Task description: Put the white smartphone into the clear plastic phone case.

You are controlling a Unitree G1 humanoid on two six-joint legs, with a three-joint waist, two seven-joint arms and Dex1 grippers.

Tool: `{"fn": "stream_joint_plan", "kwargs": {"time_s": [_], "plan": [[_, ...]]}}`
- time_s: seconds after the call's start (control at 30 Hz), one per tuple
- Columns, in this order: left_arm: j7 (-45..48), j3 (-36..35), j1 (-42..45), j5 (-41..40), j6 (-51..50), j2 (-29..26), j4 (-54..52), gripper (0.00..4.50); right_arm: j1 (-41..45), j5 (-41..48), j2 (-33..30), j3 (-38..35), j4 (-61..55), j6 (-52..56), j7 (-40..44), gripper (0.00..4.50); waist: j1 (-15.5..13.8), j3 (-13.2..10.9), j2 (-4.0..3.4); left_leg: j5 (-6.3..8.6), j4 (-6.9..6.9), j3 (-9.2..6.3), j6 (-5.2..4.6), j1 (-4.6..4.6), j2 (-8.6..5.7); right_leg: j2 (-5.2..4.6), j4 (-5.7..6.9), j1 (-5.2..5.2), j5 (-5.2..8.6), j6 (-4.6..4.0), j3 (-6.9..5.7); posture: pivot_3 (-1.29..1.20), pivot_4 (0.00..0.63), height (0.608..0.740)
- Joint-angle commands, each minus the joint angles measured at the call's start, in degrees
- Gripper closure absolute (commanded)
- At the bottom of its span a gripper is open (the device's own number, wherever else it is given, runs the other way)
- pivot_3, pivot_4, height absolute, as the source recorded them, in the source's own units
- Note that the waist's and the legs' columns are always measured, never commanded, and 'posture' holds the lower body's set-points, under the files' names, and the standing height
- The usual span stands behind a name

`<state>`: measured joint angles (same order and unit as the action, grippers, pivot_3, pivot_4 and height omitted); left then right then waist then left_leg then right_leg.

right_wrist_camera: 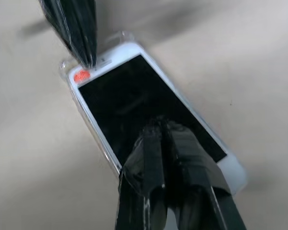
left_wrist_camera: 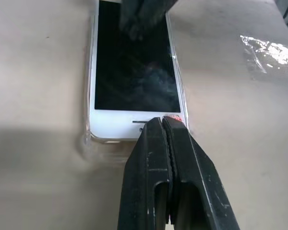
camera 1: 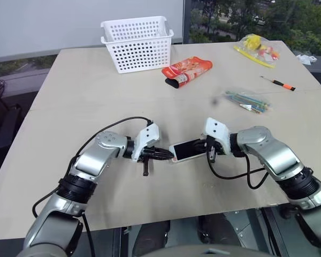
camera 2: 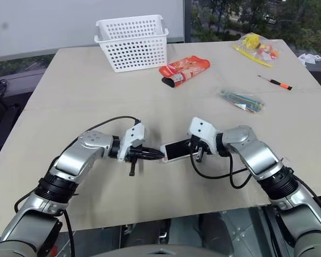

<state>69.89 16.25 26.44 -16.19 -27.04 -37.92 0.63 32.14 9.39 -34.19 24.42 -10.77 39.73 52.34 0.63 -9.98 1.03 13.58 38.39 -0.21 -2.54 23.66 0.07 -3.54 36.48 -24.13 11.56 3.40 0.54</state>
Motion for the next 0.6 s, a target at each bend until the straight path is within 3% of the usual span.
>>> {"fn": "stream_joint_plan", "kwargs": {"time_s": [0.03,0.37,0.6], "plan": [[-0.67,-1.97,0.21,-0.49,-0.51,-0.43,-1.35,4.5,-0.85,0.47,-0.04,-2.33,0.96,-0.13,-0.02,4.45,-0.01,0.0,0.0,0.0,0.0,-0.02,0.0,-0.01,0.0,0.0,0.0,0.01,0.02,-0.03,-0.01,0.0,0.15,0.74],[-1.96,-9.4,3.28,-5.52,-6.32,-2.86,-4.83,4.5,0.04,8.67,-6.42,-13.77,-5.03,5.7,3.5,4.45,0.0,-0.04,0.0,0.0,-0.06,-0.05,0.0,0.08,0.01,0.0,-0.07,-0.04,-0.04,0.07,-0.03,0.0,0.15,0.74],[0.66,-5.98,-1.19,-3.18,-7.05,-8.3,-8.72,4.5,-0.97,3.34,-14.34,-10.19,-1.44,3.1,4.91,4.45,0.1,-0.06,-0.01,0.0,-0.13,0.01,0.0,0.1,0.02,0.0,-0.21,-0.06,0.04,-0.05,-0.01,0.0,0.15,0.74]]}}
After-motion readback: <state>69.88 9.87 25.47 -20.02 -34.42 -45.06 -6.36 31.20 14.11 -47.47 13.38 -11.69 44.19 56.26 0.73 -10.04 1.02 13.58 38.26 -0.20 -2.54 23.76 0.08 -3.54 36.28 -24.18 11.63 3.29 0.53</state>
